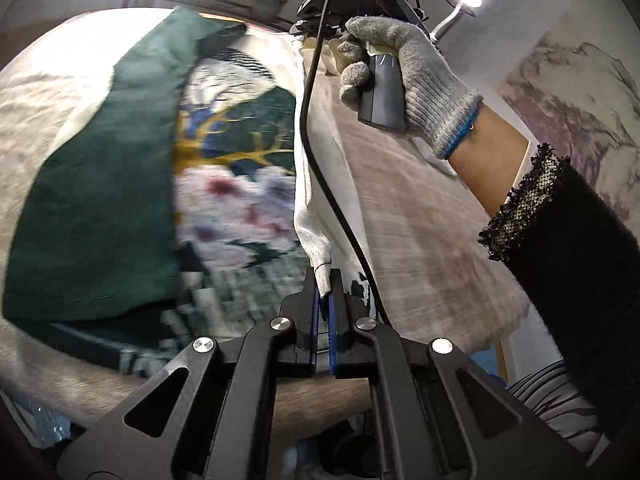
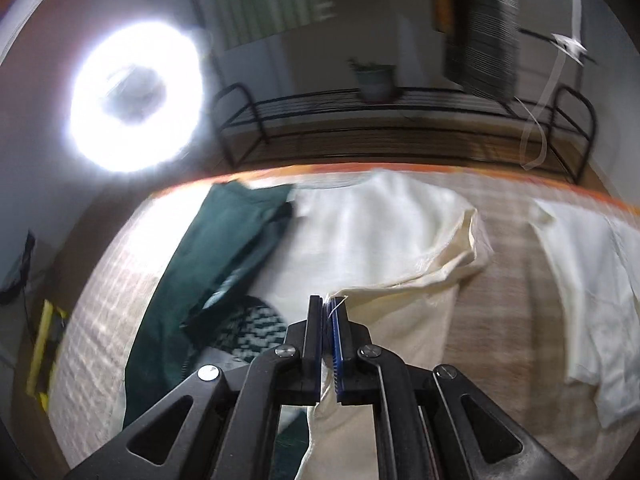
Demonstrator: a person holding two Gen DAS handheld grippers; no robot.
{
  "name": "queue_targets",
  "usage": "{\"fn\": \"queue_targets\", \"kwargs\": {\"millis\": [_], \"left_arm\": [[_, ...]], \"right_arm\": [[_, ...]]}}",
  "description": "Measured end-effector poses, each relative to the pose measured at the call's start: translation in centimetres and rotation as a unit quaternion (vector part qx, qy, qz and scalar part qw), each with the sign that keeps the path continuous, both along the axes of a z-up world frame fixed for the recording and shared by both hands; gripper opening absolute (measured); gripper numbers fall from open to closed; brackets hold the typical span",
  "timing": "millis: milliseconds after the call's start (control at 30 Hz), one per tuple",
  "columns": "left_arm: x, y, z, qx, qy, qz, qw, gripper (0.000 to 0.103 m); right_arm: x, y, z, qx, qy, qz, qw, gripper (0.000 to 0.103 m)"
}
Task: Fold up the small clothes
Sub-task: 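Fold the cream side over the green fold with both tools, then open both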
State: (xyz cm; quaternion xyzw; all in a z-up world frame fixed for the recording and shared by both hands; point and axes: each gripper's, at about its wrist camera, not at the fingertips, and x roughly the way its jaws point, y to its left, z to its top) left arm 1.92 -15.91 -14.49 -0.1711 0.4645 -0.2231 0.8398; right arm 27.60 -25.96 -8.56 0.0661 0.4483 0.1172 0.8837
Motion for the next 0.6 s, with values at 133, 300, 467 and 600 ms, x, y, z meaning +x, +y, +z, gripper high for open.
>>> {"fn": "queue_targets", "kwargs": {"millis": [133, 300, 467, 600], "left_arm": [[-0.1, 1.8, -0.7, 0.006, 0.007, 0.021, 0.9997, 0.001], [0.4, 2.9, -1.5, 0.024, 0.019, 0.033, 0.9990, 0.001], [0.5, 3.1, -1.4, 0.040, 0.020, 0.029, 0.9986, 0.002], [0.1, 3.6, -0.7, 0.042, 0.018, 0.020, 0.9987, 0.027]], "right_arm": [[0.4, 4.5, -0.8, -0.034, 0.001, 0.042, 0.999, 0.001], [0.8, 7.6, -2.0, -0.052, 0.009, 0.068, 0.996, 0.001], [1.5, 8.8, -4.3, -0.055, 0.045, 0.090, 0.993, 0.009], [1.3, 7.6, -4.2, -0.017, 0.066, 0.116, 0.991, 0.035]]}}
